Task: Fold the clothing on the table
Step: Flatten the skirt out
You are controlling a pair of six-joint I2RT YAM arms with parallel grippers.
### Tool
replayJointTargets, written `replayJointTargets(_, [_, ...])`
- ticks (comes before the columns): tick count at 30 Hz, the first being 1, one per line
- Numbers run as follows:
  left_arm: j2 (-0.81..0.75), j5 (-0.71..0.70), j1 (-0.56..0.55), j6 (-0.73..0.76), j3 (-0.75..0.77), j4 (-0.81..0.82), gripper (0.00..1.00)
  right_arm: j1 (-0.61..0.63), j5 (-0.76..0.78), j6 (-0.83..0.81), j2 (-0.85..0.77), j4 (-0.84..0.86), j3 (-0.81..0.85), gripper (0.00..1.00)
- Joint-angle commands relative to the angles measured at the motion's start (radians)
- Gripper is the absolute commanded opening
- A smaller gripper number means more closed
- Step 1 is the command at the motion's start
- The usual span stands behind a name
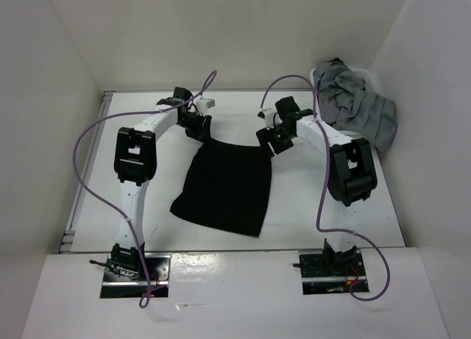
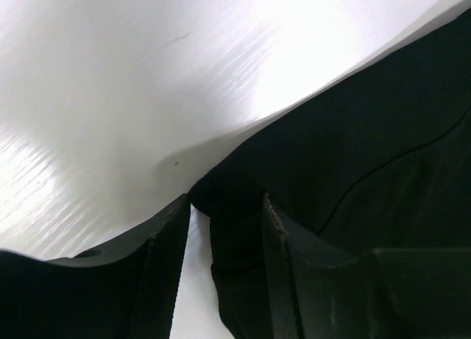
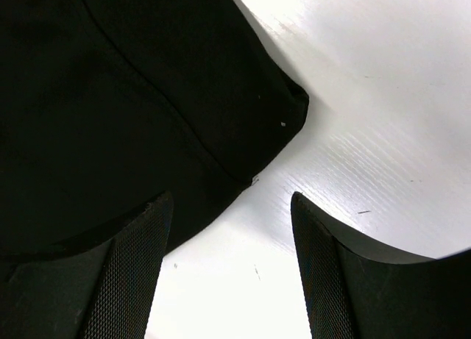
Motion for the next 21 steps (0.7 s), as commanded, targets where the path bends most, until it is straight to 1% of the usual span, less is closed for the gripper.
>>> replayJointTargets(1, [0.035,0.018,-0.023,-0.02,0.035,-0.008,0.51,-0.007,-0.003,0.02,0.012,0.061,0.023,0.7])
replayJointTargets(8, [0.035,0.009,-0.023,-0.011,0.024,-0.017,0.4,-0.016,-0.003,0.041,0.051,0.081,0.034,0.65])
replayJointTargets(13, [0.016,-0.012,-0.023,0.0,-0.025,-0.008,0.34,-0.016,0.0,0.041,0.091,0.091,0.034,0.65])
replayJointTargets(16, [0.007,-0.012,-0.023,0.0,-0.034,-0.008,0.32,-0.016,0.033,0.041,0.1,0.12,0.014,0.64])
replayJointTargets(21, [-0.002,-0.012,-0.023,0.0,-0.044,-0.008,0.3,-0.055,0.033,0.051,0.101,0.146,0.014,0.64])
